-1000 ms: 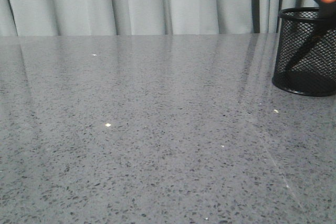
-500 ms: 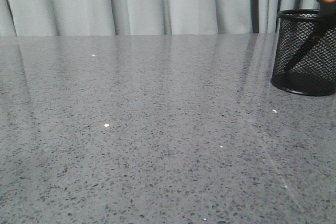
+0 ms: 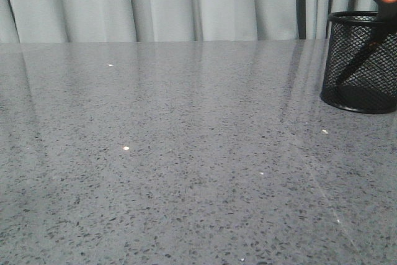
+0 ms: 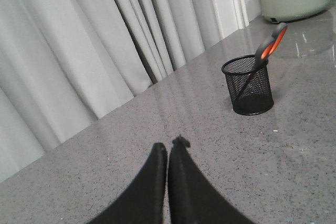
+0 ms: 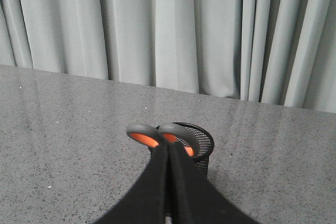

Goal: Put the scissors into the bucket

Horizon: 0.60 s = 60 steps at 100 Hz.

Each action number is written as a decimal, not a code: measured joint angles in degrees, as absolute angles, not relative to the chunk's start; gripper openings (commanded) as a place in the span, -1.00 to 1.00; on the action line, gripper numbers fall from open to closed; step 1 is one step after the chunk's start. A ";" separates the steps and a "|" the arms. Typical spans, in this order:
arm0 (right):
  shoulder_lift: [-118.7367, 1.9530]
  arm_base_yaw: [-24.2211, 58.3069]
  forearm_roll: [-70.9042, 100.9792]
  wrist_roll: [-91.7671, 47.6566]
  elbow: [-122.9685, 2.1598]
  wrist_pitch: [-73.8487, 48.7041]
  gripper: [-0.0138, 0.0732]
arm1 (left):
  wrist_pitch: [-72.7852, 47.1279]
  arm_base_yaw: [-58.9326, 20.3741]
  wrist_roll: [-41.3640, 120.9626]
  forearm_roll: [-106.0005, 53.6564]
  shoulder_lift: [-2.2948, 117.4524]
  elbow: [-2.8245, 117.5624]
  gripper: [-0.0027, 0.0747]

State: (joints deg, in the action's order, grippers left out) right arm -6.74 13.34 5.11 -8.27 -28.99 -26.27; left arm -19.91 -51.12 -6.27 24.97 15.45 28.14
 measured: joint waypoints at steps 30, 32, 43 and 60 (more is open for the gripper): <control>-6.74 13.34 5.11 -8.27 -28.99 -26.27 -0.81 | -19.91 -51.12 -6.27 24.97 15.45 28.14 -0.98; -6.74 13.34 5.11 -8.27 -28.99 -26.27 -0.81 | -19.91 -51.12 -6.27 24.97 15.45 28.14 -0.98; -6.74 13.34 5.11 -8.27 -28.99 -26.27 -0.81 | -19.91 -51.12 -6.27 24.97 15.45 28.14 -0.98; -6.74 13.34 5.11 -8.27 -28.99 -26.27 -0.81 | -19.79 -50.67 -5.98 25.62 15.45 27.59 -0.98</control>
State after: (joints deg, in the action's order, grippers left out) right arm -6.74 13.34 5.11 -8.27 -28.99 -26.27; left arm -19.79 -50.67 -5.98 25.62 15.45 27.59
